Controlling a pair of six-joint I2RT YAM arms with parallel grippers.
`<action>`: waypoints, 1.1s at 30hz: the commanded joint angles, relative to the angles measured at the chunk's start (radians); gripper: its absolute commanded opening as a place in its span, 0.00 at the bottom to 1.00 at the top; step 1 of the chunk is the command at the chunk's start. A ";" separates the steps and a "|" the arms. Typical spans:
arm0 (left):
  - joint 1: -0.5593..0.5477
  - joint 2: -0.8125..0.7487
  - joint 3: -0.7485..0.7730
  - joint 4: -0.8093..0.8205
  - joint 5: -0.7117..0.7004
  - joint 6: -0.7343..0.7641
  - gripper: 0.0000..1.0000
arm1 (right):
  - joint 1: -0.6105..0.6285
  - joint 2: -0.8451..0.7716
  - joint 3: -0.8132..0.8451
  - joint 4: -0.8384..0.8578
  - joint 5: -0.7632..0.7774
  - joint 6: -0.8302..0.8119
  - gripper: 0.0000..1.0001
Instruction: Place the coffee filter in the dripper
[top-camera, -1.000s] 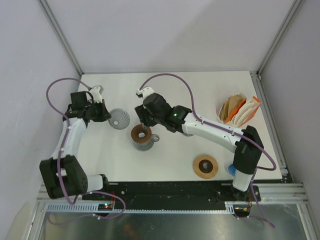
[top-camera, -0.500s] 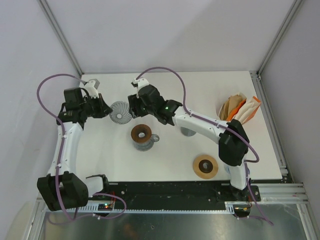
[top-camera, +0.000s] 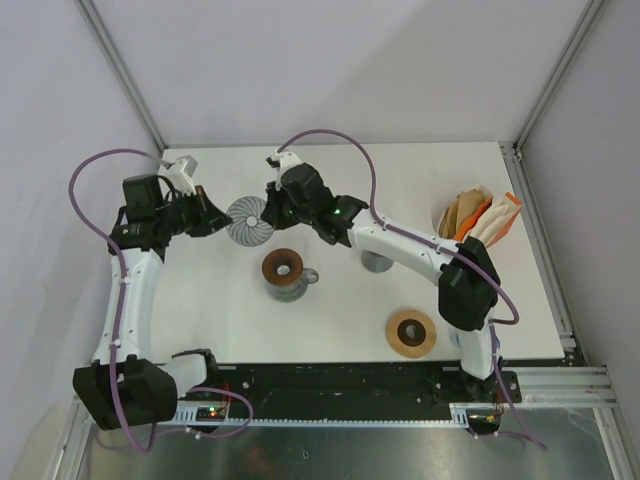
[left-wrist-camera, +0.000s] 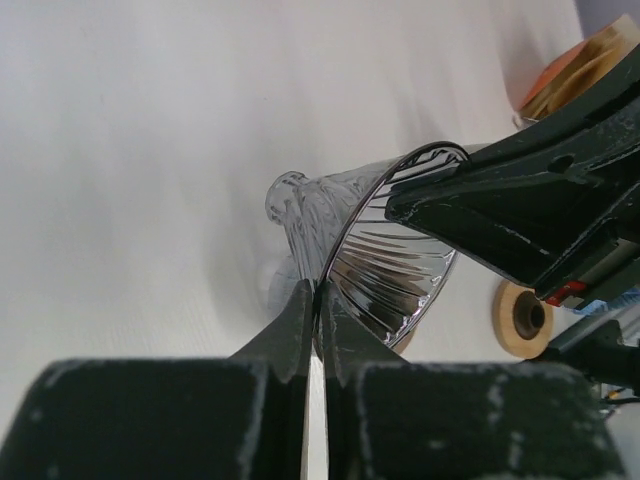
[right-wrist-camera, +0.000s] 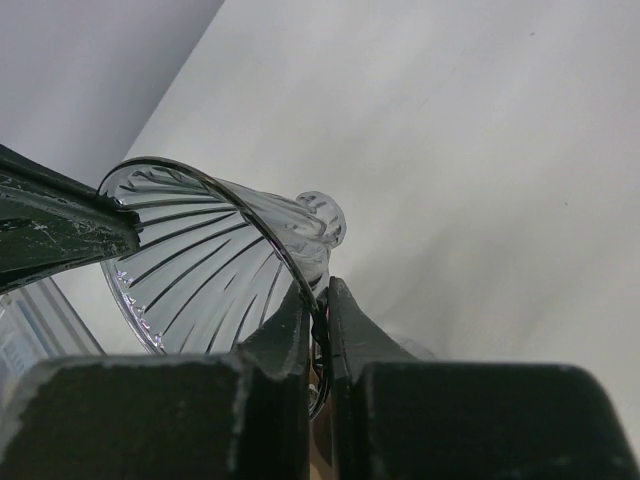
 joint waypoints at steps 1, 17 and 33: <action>-0.030 -0.031 0.023 0.031 0.095 -0.077 0.00 | 0.002 -0.084 0.014 -0.101 0.028 -0.021 0.01; -0.210 0.033 0.005 -0.181 0.044 0.040 0.02 | -0.018 -0.055 0.163 -0.602 -0.168 -0.060 0.00; -0.222 0.087 0.045 -0.282 0.003 0.112 0.03 | -0.036 0.053 0.233 -0.685 -0.276 -0.082 0.00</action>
